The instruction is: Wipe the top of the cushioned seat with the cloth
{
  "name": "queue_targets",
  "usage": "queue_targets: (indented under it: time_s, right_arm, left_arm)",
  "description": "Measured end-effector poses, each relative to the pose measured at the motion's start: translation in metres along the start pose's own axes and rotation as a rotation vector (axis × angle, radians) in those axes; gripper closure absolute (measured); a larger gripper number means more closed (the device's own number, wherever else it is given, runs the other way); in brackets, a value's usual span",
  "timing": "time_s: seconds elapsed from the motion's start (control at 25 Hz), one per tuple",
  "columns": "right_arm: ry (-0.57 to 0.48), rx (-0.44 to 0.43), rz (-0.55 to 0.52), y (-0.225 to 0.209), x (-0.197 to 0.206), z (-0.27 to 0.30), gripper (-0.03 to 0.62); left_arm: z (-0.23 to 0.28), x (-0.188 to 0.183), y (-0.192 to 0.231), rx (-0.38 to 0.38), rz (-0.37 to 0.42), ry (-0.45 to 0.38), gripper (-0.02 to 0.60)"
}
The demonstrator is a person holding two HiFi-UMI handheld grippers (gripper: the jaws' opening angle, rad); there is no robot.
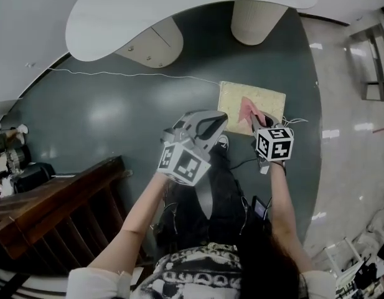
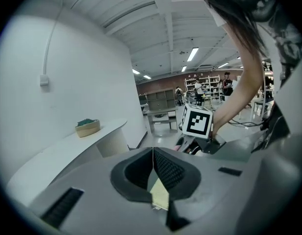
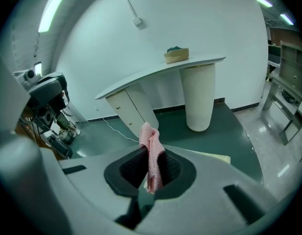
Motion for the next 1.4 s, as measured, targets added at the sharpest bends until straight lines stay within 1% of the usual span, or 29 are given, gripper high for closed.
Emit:
queue_targets:
  time_s: [0.12,0.32,0.4,0.52,0.72,0.88,1.0,1.12,1.28,1.4]
  right_arm:
    - [0.047,-0.011,-0.022,-0.014,0.005,0.033,0.585]
    - [0.104,-0.019,-0.060,-0.027,0.012,0.088,0.585]
    - [0.128,-0.020,-0.066,-0.031,0.014,0.110,0.585]
    - [0.156,-0.028,-0.047,-0.038,0.018,0.138,0.585]
    - [0.189,-0.046,0.009,-0.051,0.026,0.180,0.583]
    - [0.205,-0.052,0.041,-0.054,0.035,0.214,0.585]
    - [0.221,-0.043,0.057,-0.056,0.039,0.236,0.585]
    - [0.240,-0.033,0.070,-0.060,0.048,0.250,0.583]
    - [0.243,-0.003,0.084,-0.075,0.058,0.250,0.585]
    - [0.237,0.021,0.103,-0.089,0.063,0.240,0.585]
  left_arm:
    - [0.018,0.018,0.001,0.018,0.026,0.034,0.575]
    - [0.040,0.066,0.004,0.027,0.092,0.094,0.575]
    - [0.048,0.083,0.007,0.031,0.105,0.116,0.575]
    - [0.059,0.103,0.010,0.040,0.117,0.141,0.575]
    - [0.078,0.131,0.010,0.059,0.171,0.187,0.575]
    - [0.086,0.153,0.013,0.045,0.177,0.209,0.575]
    - [0.090,0.165,0.016,0.041,0.168,0.227,0.575]
    - [0.091,0.169,0.013,0.054,0.183,0.244,0.575]
    - [0.095,0.176,0.002,0.096,0.221,0.265,0.575]
    - [0.096,0.175,-0.008,0.123,0.231,0.270,0.575]
Point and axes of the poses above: the fingertips, and each gripper's own axes: z forward along the fingers, y to its left, x out of its underside, the point moved 6 cm from there along -z, backward along the fingers, and after that the axes turned 7 degrees about y, right-handed, at the moved point
